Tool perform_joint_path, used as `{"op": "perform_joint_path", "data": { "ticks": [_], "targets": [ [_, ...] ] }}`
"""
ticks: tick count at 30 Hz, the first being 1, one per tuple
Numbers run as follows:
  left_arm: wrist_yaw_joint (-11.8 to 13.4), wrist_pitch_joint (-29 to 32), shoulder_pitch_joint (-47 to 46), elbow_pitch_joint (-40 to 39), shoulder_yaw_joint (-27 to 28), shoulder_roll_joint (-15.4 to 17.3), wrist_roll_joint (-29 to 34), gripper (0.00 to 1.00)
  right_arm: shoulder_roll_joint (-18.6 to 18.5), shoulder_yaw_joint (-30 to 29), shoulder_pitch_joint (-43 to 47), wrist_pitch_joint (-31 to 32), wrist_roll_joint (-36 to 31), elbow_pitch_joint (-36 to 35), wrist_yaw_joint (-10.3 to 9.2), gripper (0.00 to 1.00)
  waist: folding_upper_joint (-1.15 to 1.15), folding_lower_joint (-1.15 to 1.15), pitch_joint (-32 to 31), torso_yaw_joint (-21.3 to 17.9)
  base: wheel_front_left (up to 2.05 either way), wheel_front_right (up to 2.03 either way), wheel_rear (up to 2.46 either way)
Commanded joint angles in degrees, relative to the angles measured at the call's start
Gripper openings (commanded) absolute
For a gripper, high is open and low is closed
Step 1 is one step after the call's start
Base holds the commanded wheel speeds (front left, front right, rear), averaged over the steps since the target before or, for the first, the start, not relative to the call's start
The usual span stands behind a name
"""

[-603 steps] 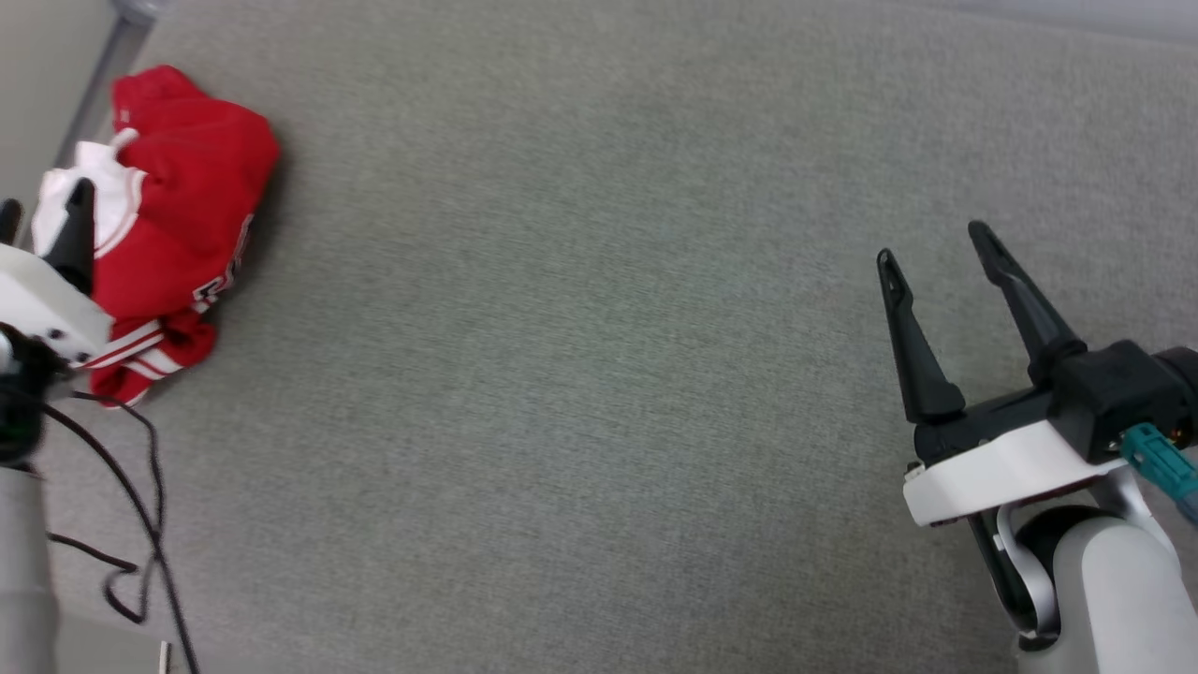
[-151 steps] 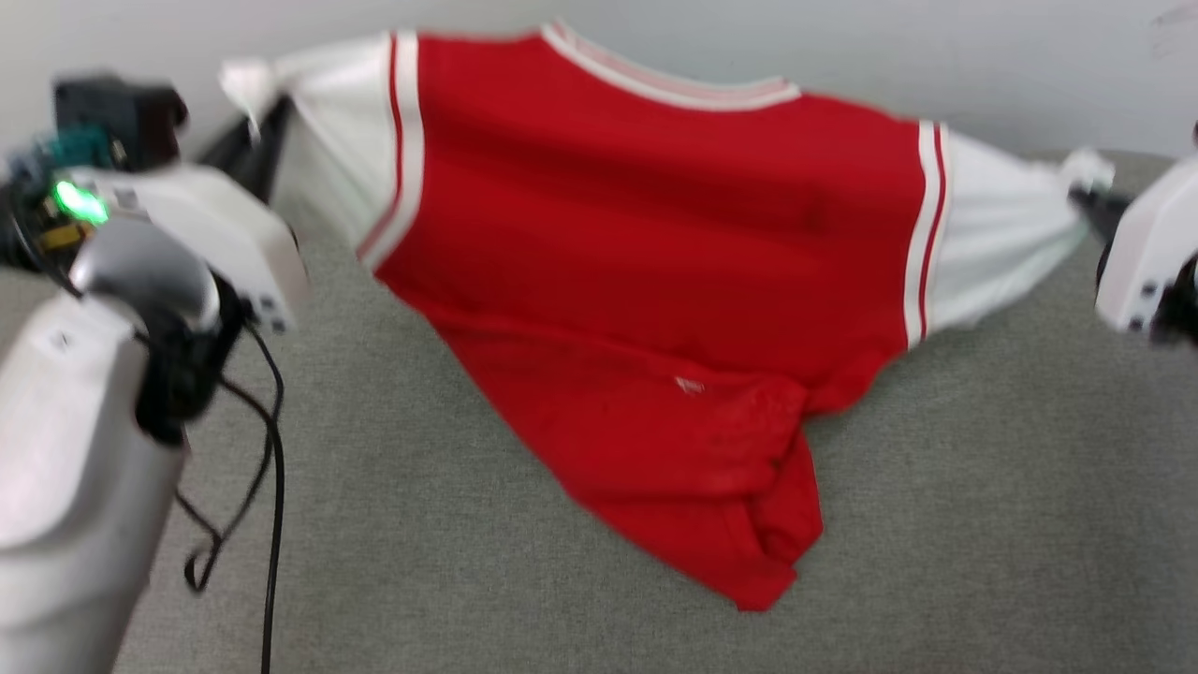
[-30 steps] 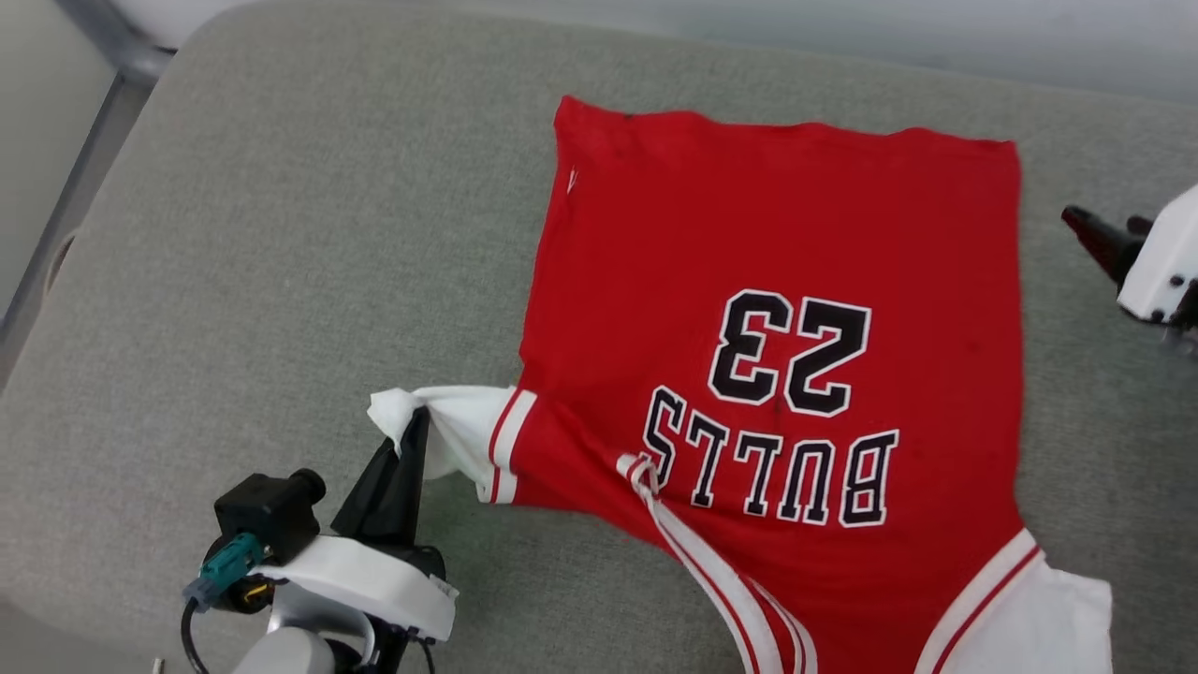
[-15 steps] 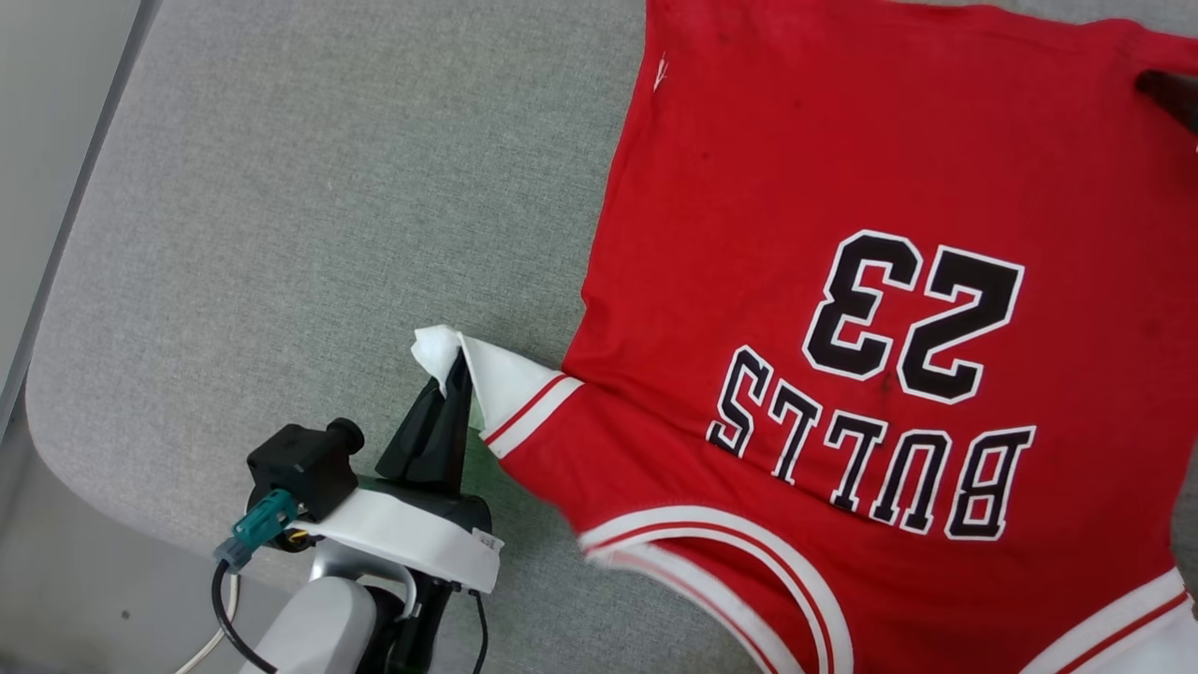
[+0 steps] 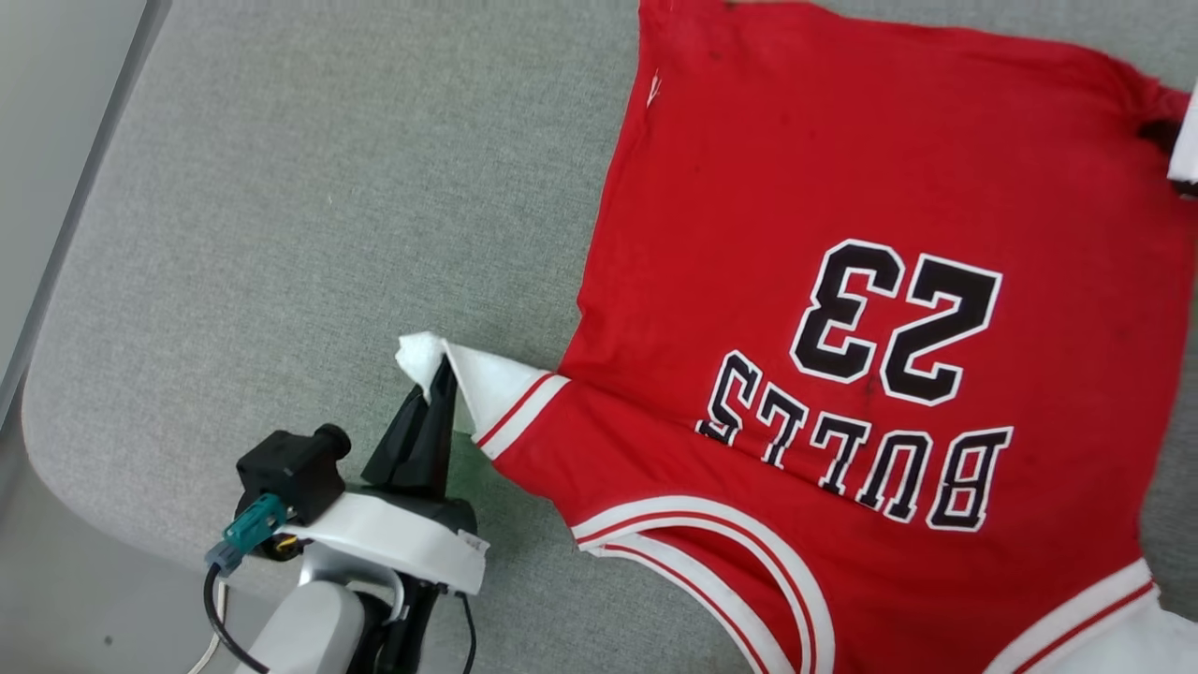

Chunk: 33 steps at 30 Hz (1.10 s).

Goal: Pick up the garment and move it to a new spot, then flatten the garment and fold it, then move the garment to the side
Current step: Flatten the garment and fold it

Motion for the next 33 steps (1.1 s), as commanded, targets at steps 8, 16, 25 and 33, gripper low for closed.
{"op": "perform_joint_path", "data": {
  "ticks": [8, 16, 25, 33],
  "targets": [
    [0.77, -0.05, 3.78, 3.48, 2.06, 2.26, -0.57, 0.00, -1.65, 1.46, 6.90, -4.09, 1.96, -1.92, -0.08, 0.00, 0.00, 0.00, -9.43, -5.79, 0.00, 0.00, 0.00],
    [2.64, 2.71, 8.76, 5.05, 4.05, 5.15, -2.47, 0.00, -1.37, 2.12, 20.36, -7.83, 9.98, -10.56, -0.07, 0.00, 0.00, 0.00, -17.57, -13.08, 0.00, 0.00, 0.00],
    [4.59, 4.74, 13.73, 4.79, 5.29, 6.77, -3.94, 0.00, 0.77, -4.00, 43.34, -10.25, 15.08, -25.45, -0.07, 0.00, 0.00, 0.00, -23.91, -18.59, 0.00, 0.00, 0.00],
    [5.28, 6.69, 16.90, 3.33, 5.01, 7.60, -4.86, 0.00, 11.05, -13.44, 64.03, -10.50, 13.98, -40.77, -0.06, 0.00, 0.00, 0.00, -25.94, -20.82, 0.00, 0.00, 0.00]
  ]
}}
